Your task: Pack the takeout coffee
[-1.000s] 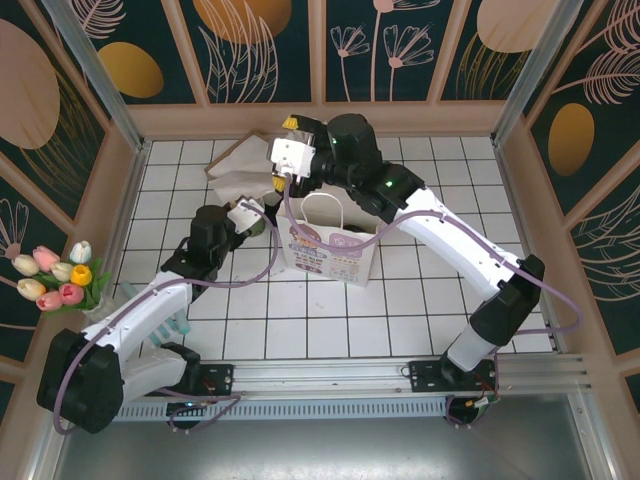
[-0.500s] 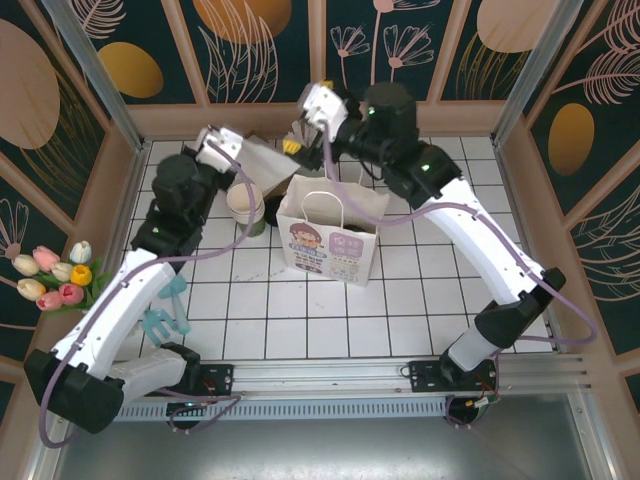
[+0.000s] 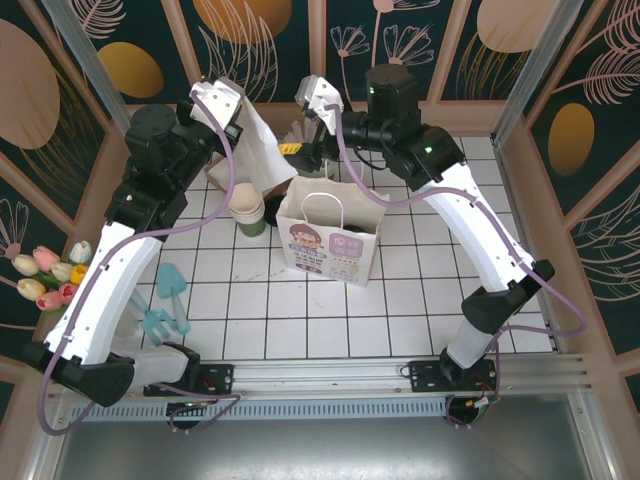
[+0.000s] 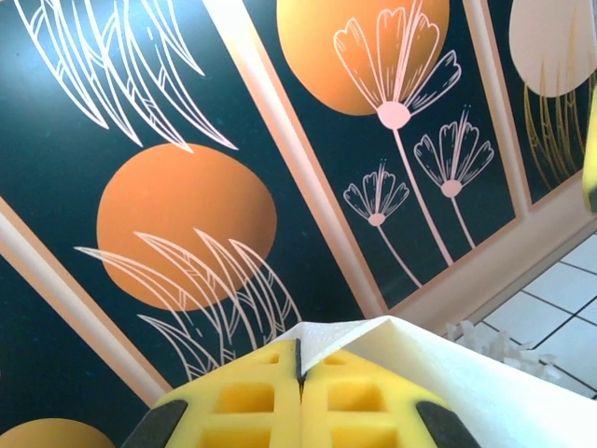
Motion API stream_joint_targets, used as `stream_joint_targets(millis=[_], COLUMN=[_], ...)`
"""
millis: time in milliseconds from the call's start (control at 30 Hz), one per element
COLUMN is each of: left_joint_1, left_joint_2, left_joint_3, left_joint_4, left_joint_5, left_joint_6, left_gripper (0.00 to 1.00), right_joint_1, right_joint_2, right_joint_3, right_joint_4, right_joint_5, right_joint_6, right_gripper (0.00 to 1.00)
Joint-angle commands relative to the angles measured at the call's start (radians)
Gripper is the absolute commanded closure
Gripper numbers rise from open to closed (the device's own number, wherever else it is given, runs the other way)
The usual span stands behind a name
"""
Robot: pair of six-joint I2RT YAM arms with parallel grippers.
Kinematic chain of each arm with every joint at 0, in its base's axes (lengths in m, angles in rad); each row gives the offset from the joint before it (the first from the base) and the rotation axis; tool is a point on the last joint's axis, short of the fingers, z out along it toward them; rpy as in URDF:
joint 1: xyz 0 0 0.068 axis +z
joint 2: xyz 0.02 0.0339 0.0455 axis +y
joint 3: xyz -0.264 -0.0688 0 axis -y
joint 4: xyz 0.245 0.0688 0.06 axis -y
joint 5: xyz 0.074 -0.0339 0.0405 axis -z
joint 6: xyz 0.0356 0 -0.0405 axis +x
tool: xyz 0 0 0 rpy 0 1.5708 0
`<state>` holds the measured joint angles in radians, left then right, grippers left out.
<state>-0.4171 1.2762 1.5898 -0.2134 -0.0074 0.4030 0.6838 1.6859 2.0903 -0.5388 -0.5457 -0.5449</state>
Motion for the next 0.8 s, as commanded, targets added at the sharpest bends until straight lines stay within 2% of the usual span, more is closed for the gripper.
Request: stream_joint_targets(millis=[0, 67, 133, 267, 333, 367, 400, 467, 567, 767], left_joint_1=[0.002, 0.001, 0.001, 0.001, 0.002, 0.002, 0.001, 0.002, 0.003, 0.001], left_joint_2=[0.028, 0.040, 0.046, 0.032, 0.014, 0.006, -0.002, -0.015, -0.027, -0.026], left_joint_3=[0.052, 0.069, 0.079, 0.086, 0.085, 0.085, 0.088, 0.094, 0.115, 0.131], left_joint_4=[-0.054, -0.069, -0.073, -0.058, -0.046, -0.046, -0.047, -0.054, -0.073, -0.024], left_joint_5=[0.000, -0.016, -0.017, 0.068, 0.128, 0.142, 0.148, 0.157, 0.228, 0.482], left_joint_6=[-0.074, -0.083, -0.088, -0.118, -0.129, -0.130, -0.133, -0.137, -0.157, -0.290], left_gripper=[1.00, 1.00, 1.00, 1.00, 1.00, 1.00, 1.00, 1.00, 1.00, 1.00], right_joint_1=[0.030, 0.052, 0.081, 0.129, 0.140, 0.138, 0.137, 0.137, 0.134, 0.096], right_joint_2=[-0.005, -0.010, -0.007, 0.023, 0.047, 0.051, 0.053, 0.046, 0.016, -0.112], right_joint_3=[0.031, 0.022, 0.027, 0.013, 0.015, 0.021, 0.029, 0.055, 0.106, 0.082], right_joint_4=[0.016, 0.044, 0.048, 0.083, 0.123, 0.130, 0.127, 0.086, 0.003, -0.100], right_joint_5=[-0.157, -0.144, -0.079, 0.141, 0.334, 0.374, 0.389, 0.336, 0.288, 0.233], right_joint_6=[0.087, 0.139, 0.157, 0.183, 0.218, 0.228, 0.230, 0.208, 0.189, 0.176], right_gripper=[0.05, 0.05, 0.05, 0.08, 0.28, 0.36, 0.44, 0.60, 1.00, 1.00])
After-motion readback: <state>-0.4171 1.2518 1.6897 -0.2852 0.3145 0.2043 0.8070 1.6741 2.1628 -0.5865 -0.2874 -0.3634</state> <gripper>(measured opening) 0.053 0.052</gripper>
